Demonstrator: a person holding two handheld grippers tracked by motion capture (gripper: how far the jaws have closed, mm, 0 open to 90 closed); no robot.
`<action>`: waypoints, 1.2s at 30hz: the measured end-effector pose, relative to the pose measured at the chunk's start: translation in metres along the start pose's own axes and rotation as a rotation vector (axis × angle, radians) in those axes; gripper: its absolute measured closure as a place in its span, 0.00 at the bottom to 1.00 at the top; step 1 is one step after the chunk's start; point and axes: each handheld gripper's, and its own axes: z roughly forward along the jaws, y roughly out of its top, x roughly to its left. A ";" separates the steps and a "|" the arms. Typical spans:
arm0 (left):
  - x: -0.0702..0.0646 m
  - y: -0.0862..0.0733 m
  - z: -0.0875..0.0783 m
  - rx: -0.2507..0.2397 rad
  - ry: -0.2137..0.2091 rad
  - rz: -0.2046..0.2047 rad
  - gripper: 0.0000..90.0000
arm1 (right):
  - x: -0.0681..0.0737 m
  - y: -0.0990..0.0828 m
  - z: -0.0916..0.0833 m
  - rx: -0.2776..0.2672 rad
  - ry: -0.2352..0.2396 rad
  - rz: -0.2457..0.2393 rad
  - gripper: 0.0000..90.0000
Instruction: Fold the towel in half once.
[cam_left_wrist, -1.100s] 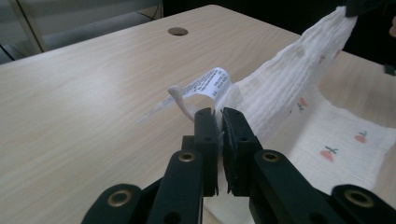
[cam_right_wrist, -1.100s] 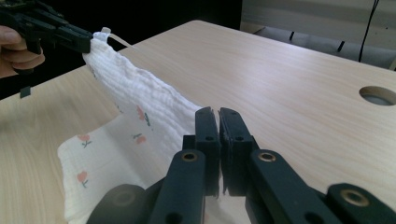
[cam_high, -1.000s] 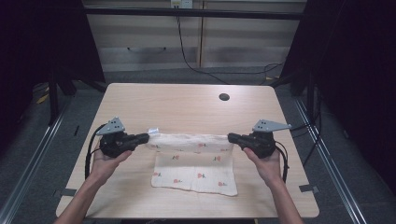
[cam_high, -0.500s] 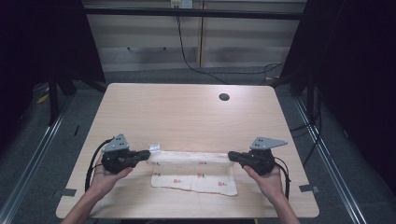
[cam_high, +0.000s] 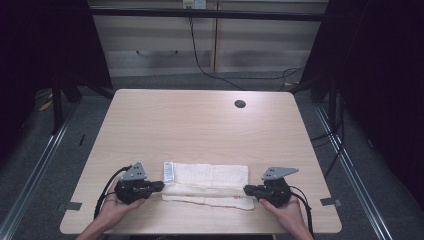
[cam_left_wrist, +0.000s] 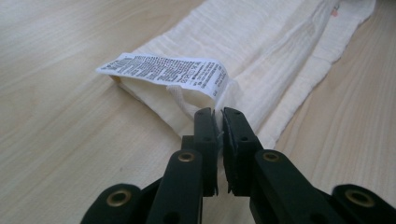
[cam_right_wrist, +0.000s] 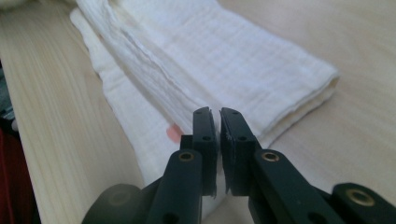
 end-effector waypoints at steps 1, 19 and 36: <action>-0.001 -0.001 0.001 0.006 -0.004 0.001 0.94 | 0.000 -0.002 0.001 0.009 0.002 0.006 0.94; 0.004 -0.007 -0.011 -0.056 -0.039 -0.079 0.74 | -0.005 -0.004 -0.010 -0.044 0.006 0.040 0.75; 0.029 0.016 -0.016 -0.108 0.063 -0.114 0.66 | -0.032 0.026 -0.006 -0.059 -0.029 0.101 0.52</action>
